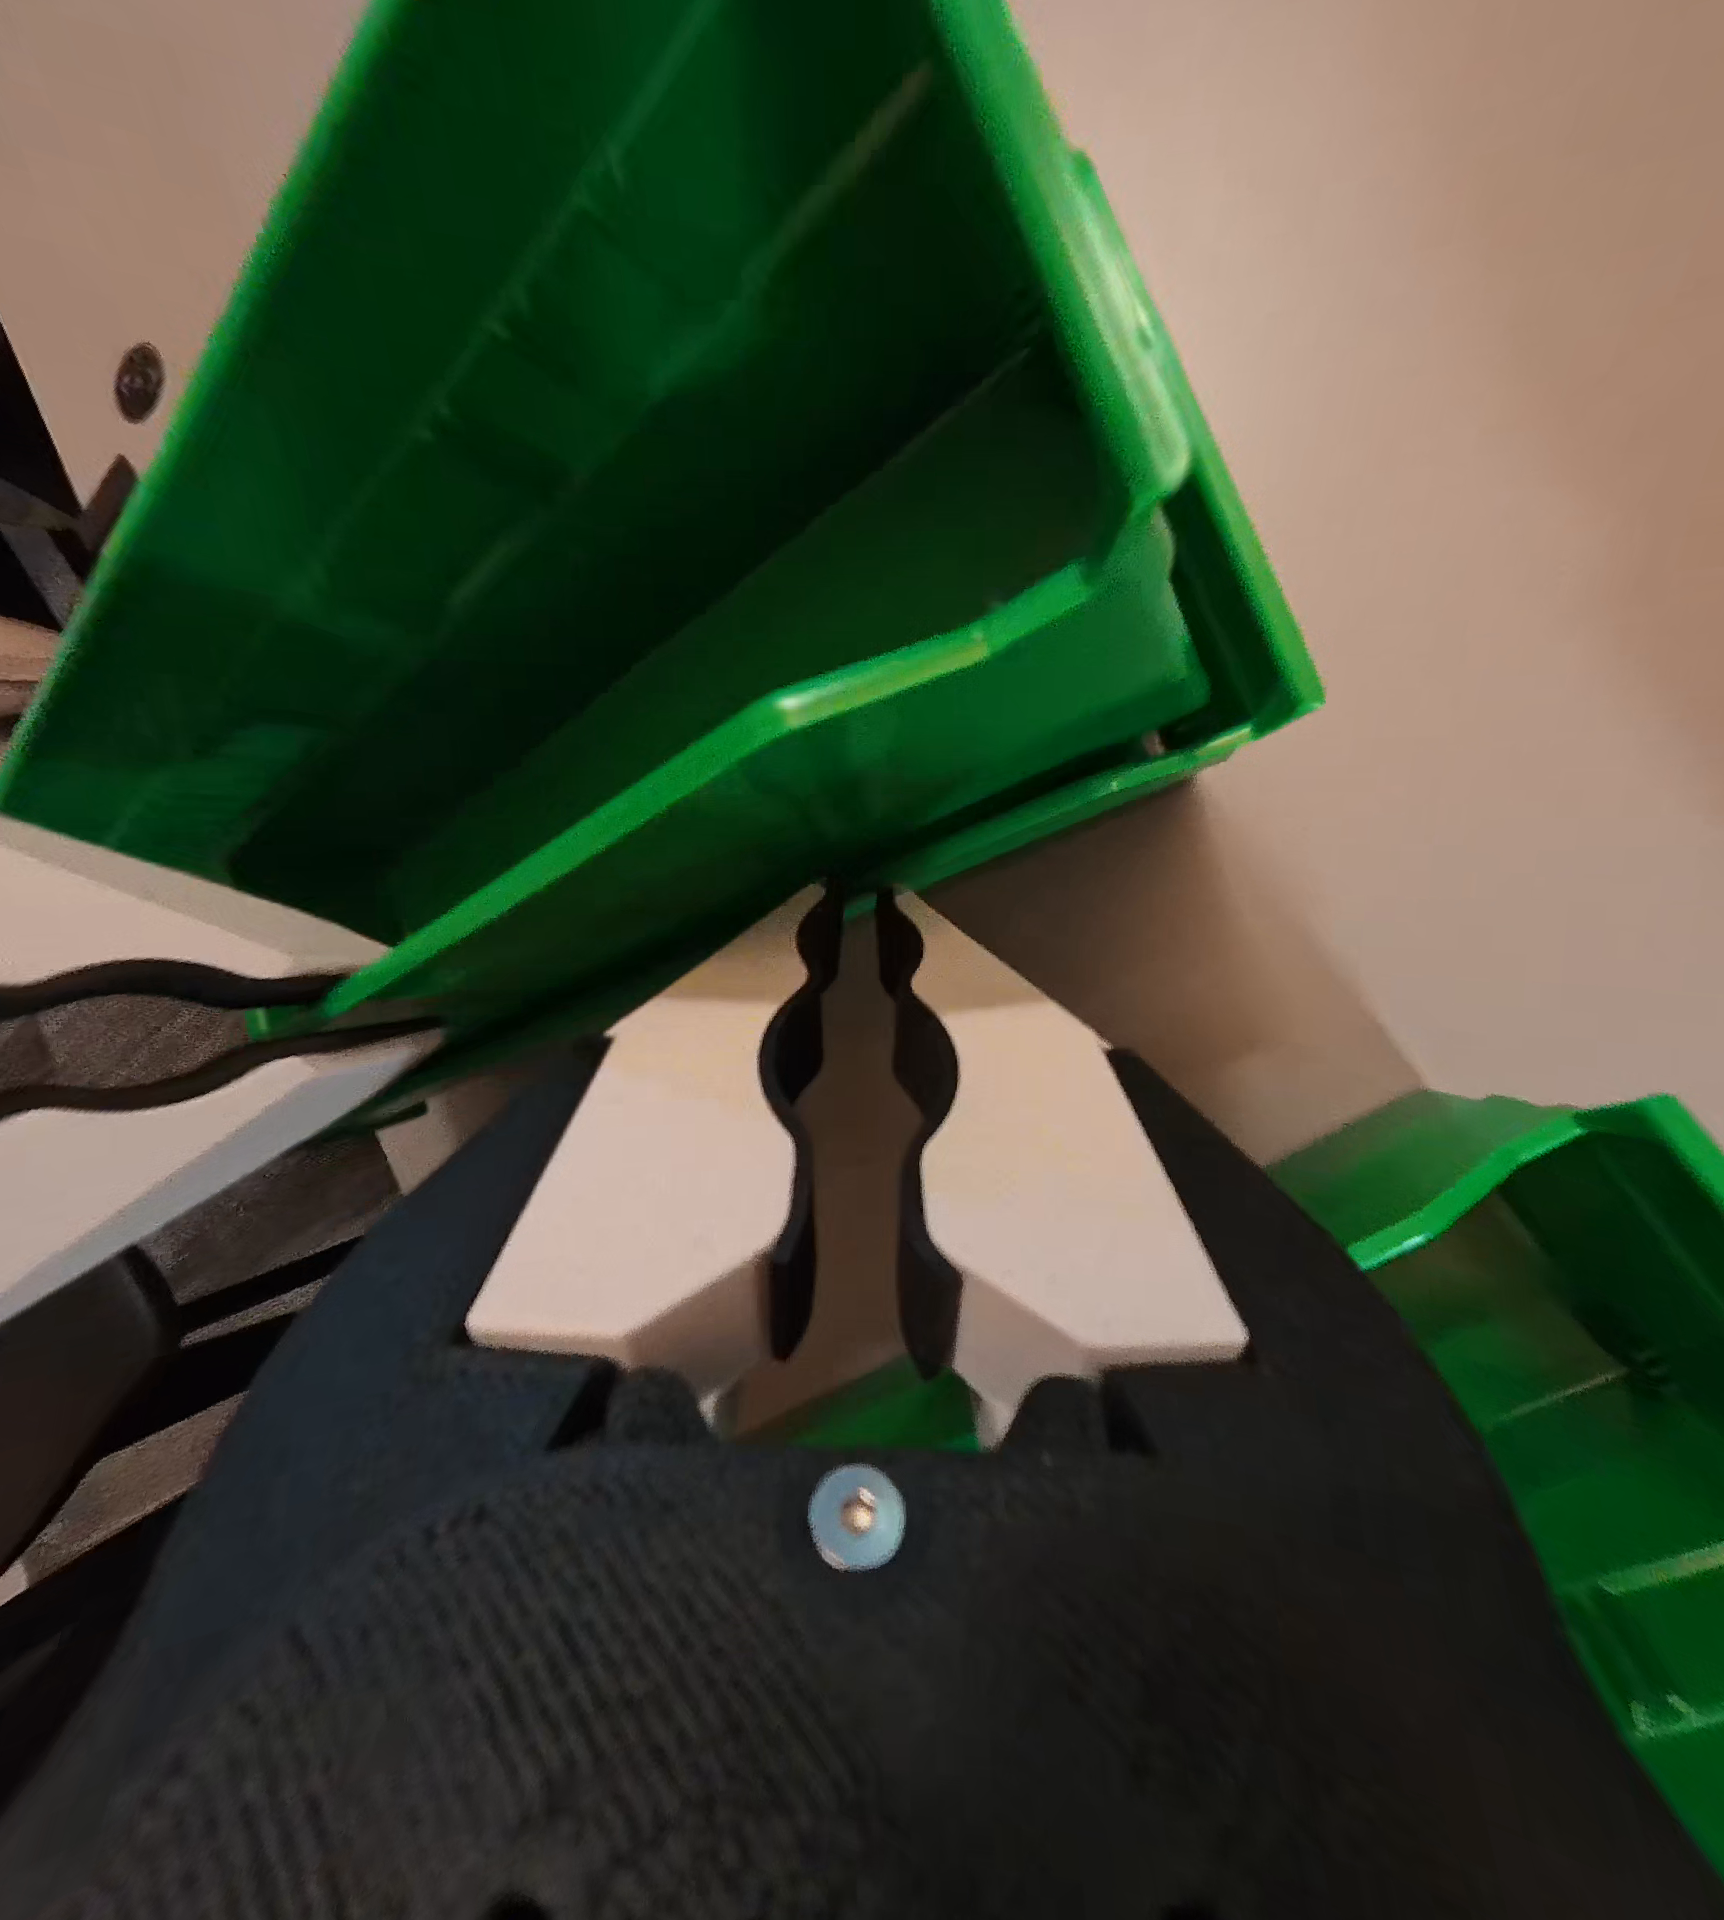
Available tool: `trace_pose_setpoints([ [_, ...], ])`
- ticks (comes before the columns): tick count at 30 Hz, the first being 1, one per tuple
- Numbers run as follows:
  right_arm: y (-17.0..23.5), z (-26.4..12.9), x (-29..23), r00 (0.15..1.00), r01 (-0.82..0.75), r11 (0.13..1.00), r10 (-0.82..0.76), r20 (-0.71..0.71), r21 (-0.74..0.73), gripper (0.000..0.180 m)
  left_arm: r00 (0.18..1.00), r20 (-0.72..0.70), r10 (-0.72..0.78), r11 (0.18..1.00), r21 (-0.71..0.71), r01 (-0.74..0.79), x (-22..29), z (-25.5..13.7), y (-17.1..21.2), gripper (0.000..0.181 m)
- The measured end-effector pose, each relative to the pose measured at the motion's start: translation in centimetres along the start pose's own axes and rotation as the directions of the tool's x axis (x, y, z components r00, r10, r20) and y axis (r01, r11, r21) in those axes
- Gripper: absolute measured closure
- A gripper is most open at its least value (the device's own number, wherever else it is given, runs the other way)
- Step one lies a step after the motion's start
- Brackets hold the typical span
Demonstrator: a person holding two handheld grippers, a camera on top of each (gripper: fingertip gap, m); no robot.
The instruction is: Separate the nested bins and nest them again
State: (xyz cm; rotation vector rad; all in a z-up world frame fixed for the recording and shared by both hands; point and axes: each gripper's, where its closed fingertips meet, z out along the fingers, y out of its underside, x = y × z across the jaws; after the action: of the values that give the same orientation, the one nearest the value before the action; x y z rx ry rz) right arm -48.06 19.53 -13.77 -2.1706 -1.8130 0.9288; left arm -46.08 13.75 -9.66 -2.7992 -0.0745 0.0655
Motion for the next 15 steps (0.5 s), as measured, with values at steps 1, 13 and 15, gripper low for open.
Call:
trace_pose_setpoints([
  [1,0.0,0.1,-0.1,1.0,0.004,1.0,-0.004,-0.002,-0.001,0.174,1.0,0.017,0.009,1.0,-0.008,-0.009,-0.2,-0.4,0.2,0.178],
  [13,0.4,0.1,-0.7,0.998,0.017,1.0,-0.016,0.064,-0.019,0.176,0.996,0.066,0.06,0.996,0.068,-0.064,0.1,-6.1,2.9,0.178],
  [15,0.5,0.1,-0.7,0.998,0.024,0.999,-0.022,0.064,-0.025,0.178,0.996,0.061,0.065,0.994,0.089,-0.071,0.3,-7.4,3.0,0.178],
])
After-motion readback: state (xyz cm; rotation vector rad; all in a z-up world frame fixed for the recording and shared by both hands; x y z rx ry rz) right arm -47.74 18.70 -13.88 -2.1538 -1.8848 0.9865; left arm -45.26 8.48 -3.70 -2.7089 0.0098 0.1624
